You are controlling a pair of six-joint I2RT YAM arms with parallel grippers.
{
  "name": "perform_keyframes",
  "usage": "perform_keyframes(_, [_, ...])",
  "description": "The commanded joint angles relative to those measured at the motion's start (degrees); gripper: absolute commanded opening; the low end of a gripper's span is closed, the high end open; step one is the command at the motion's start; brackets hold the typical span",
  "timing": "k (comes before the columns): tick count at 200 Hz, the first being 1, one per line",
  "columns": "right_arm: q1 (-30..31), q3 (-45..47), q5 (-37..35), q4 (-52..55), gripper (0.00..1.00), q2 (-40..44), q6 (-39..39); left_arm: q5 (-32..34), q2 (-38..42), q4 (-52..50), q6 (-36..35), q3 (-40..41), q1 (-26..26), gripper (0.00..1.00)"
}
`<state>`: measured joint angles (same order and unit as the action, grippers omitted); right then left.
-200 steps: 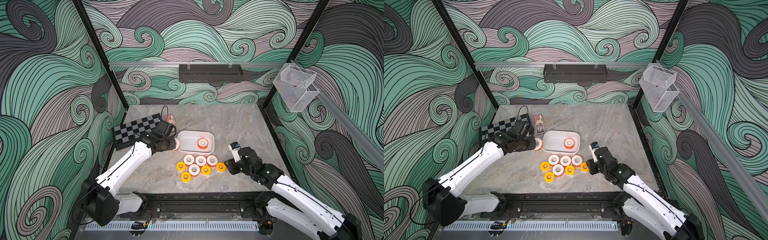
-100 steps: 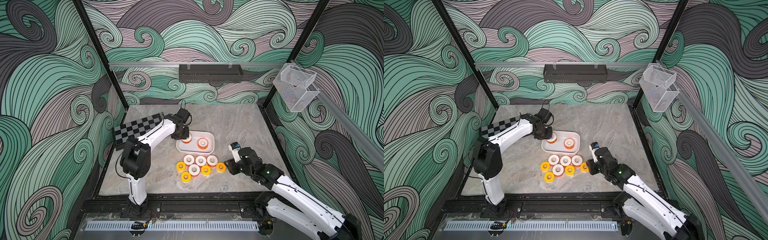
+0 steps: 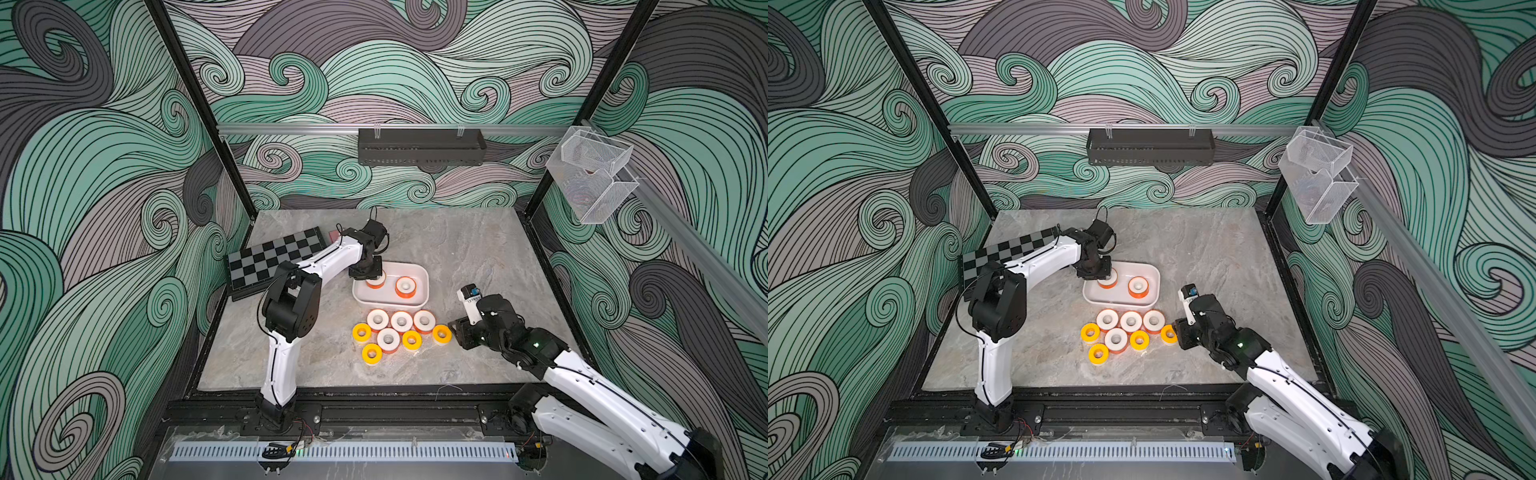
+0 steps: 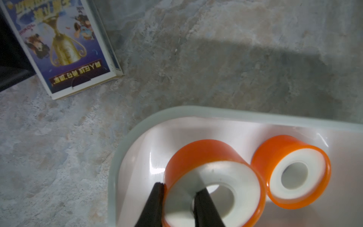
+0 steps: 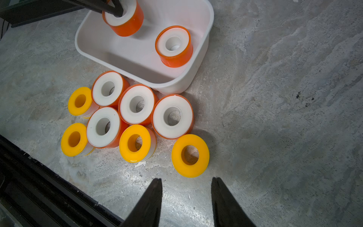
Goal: Put the sealing tape into the storage box
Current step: Place the sealing tape in the storage box.
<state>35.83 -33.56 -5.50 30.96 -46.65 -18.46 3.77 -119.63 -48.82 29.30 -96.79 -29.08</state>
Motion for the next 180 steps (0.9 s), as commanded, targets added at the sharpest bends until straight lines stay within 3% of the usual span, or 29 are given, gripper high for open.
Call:
perform_keyframes(1, [0.4,0.8,-0.3,-1.1,0.45,0.0,-0.4,1.9,-2.1,0.1,-0.2,-2.2,-0.3,0.22])
perform_keyframes(88, [0.4,0.7,-0.1,-1.2,0.46,-1.0,-0.4,2.8,-5.7,1.1,-0.8,-3.8,0.8,0.25])
perform_keyframes(145, [0.4,0.5,-0.2,-1.3,0.46,-1.3,-0.4,2.4,-6.4,-0.2,-0.9,-4.6,1.1,0.4])
perform_keyframes(180, [0.3,0.5,-0.1,-1.2,0.46,-1.7,-0.4,2.0,-5.0,-0.2,-1.0,-4.6,1.1,0.42])
